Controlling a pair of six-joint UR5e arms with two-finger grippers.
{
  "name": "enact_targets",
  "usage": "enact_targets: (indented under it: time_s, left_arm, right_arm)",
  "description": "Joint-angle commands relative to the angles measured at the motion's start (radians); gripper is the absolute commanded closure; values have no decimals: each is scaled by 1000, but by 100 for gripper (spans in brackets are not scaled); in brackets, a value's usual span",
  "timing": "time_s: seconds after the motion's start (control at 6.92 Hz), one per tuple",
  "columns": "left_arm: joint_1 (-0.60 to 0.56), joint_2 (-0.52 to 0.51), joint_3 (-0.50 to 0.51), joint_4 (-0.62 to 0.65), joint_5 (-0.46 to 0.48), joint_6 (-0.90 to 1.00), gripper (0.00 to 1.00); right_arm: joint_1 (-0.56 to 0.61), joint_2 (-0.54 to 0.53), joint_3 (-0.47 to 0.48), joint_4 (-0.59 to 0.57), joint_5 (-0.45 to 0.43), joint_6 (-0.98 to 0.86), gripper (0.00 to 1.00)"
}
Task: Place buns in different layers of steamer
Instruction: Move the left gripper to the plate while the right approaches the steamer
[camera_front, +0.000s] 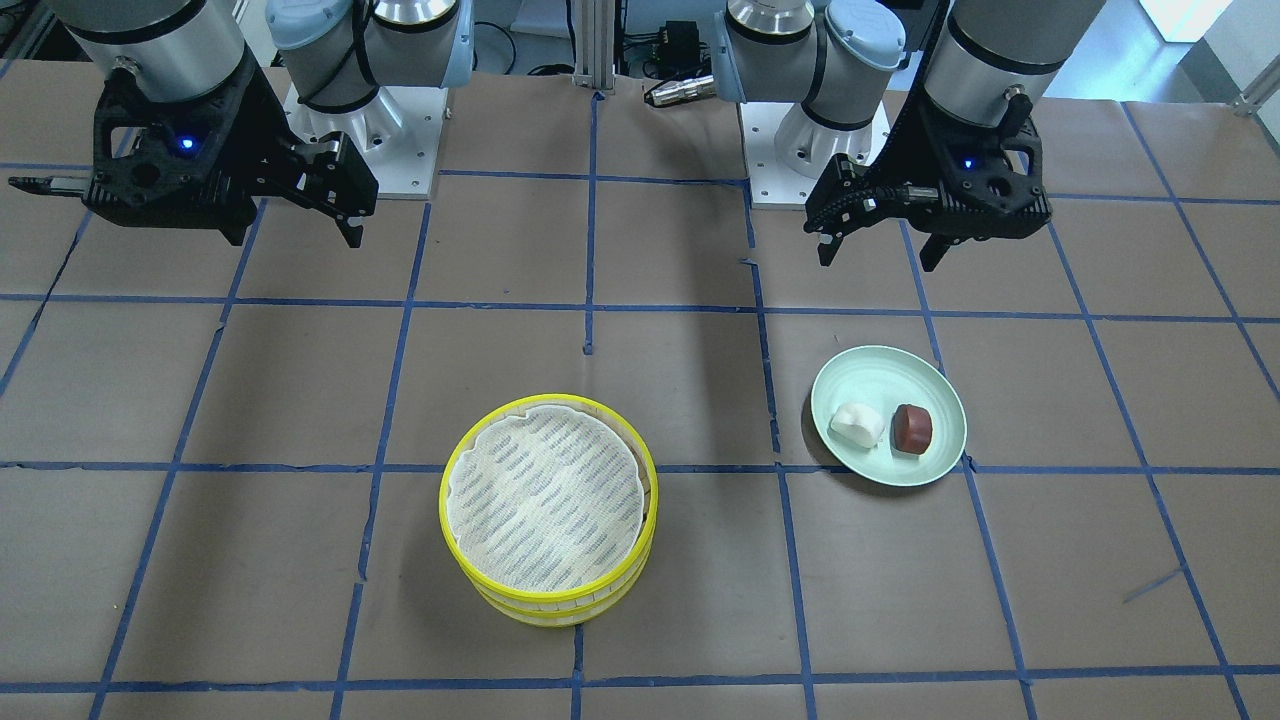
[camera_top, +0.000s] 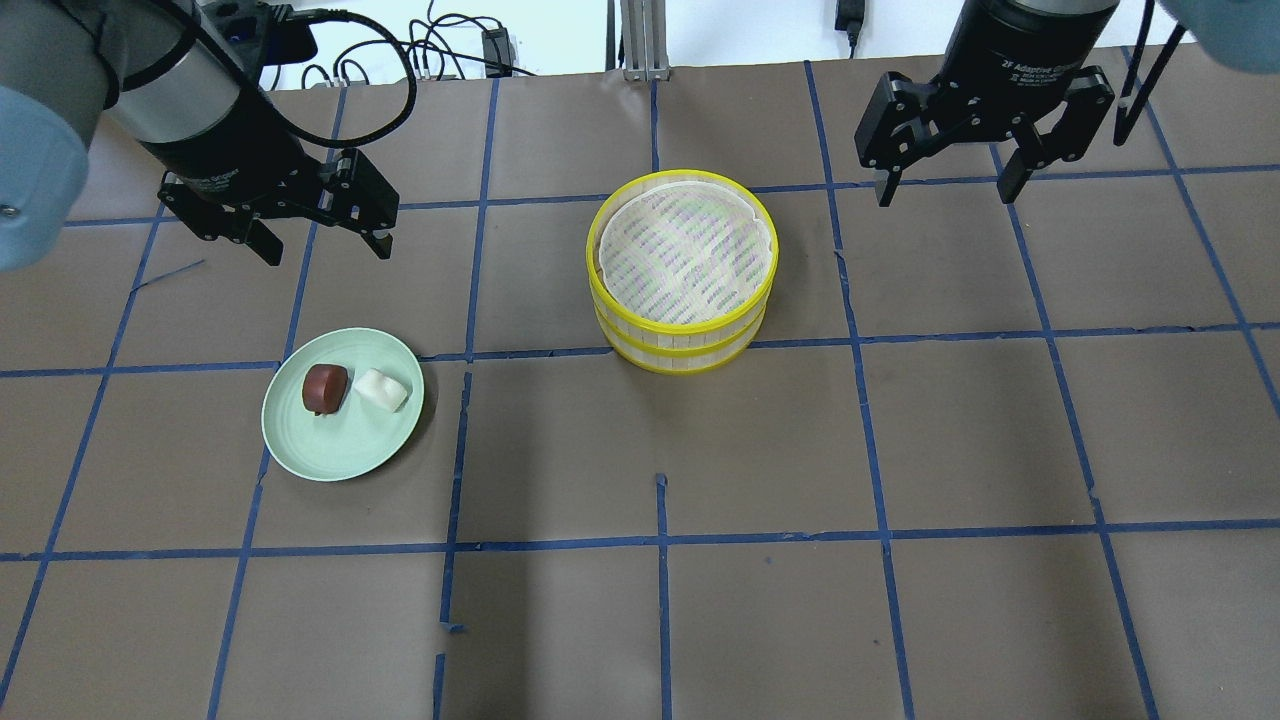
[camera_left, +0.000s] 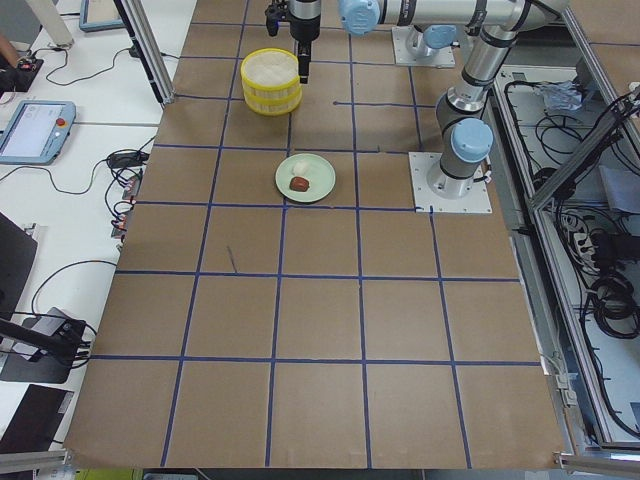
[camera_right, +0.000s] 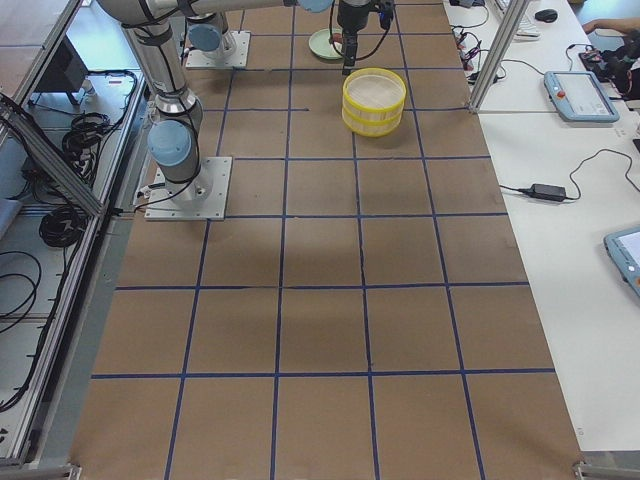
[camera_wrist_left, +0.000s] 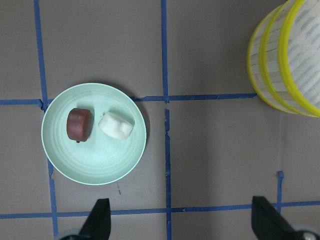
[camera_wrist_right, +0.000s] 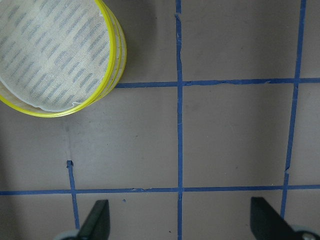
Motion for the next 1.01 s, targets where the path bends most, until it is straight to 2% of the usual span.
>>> enact_targets:
  time_s: [0.0,0.29,0.43,0.58,0.72,0.87]
  left_arm:
    - [0,0,-1,0,1,0,0]
    - [38,-8,-27,-15,14,90,0]
    - [49,-23,-94,-5,9,110,0]
    - [64,-53,-157,65,11,110,0]
    - [77,-115,-197,145,11,113,0]
    - [90,-191,-215,247,27,115,0]
  right_arm:
    - [0,1,1,-9,3,21,0]
    - [2,16,-9,-30,2,21,1]
    - [7,58,-10,-130,3,26,1]
    - [11,136,-7,-172,15,55,1]
    - [40,225,-10,-311,14,102,1]
    - [77,294,-4,-387,2,118,1]
